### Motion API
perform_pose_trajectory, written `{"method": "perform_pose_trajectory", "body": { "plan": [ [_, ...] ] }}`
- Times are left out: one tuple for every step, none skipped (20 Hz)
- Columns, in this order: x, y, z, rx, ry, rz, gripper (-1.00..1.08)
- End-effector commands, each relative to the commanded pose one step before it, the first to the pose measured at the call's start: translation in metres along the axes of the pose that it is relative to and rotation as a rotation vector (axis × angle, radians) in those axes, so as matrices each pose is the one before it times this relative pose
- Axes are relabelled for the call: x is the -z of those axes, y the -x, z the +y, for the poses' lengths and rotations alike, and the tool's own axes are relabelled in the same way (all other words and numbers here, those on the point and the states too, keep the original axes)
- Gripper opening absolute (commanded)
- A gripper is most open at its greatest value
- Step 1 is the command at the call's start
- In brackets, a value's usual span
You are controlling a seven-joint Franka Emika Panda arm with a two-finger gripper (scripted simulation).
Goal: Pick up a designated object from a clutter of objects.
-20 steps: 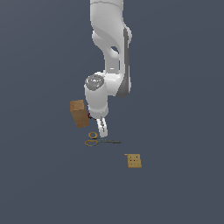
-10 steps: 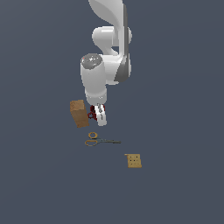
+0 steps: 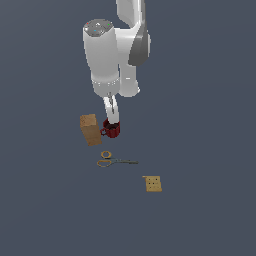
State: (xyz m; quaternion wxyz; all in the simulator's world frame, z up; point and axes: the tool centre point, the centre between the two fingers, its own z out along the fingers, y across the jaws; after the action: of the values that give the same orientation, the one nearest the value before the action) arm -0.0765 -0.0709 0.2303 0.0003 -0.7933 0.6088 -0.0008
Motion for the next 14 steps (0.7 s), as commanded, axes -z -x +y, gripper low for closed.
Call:
{"method": "perform_pose_trajectory", "body": {
  "plan": [
    [0.02410,0.00032,0.00688,-0.00036,0.00091,0.00113,-1.00],
    [0.00941,0.00009,0.00247,0.00000,0.00000,0.00000,-1.00],
    [0.00936,0.00009,0.00244,0.00000,0.00000,0.00000,-1.00],
    [0.00931,0.00010,0.00241,0.00000,0.00000,0.00000,-1.00],
    [0.00920,0.00016,0.00230,-0.00009,0.00035,0.00033,-1.00],
    [0.00926,0.00011,0.00236,0.00000,0.00000,0.00000,-1.00],
    [0.00924,0.00011,0.00233,0.00000,0.00000,0.00000,-1.00],
    [0.00924,0.00012,0.00231,0.00000,0.00000,0.00000,-1.00],
    [0.00924,0.00012,0.00229,0.00000,0.00000,0.00000,-1.00],
    [0.00925,0.00013,0.00226,0.00000,0.00000,0.00000,-1.00],
    [0.00926,0.00013,0.00224,0.00000,0.00000,0.00000,-1.00],
    [0.00925,0.00013,0.00220,0.00000,0.00000,0.00000,-1.00],
    [0.00874,0.00009,0.00190,0.00057,0.00029,-0.00074,-1.00],
    [0.00865,0.00011,0.00199,0.00000,0.00000,0.00000,-1.00]
  ]
}}
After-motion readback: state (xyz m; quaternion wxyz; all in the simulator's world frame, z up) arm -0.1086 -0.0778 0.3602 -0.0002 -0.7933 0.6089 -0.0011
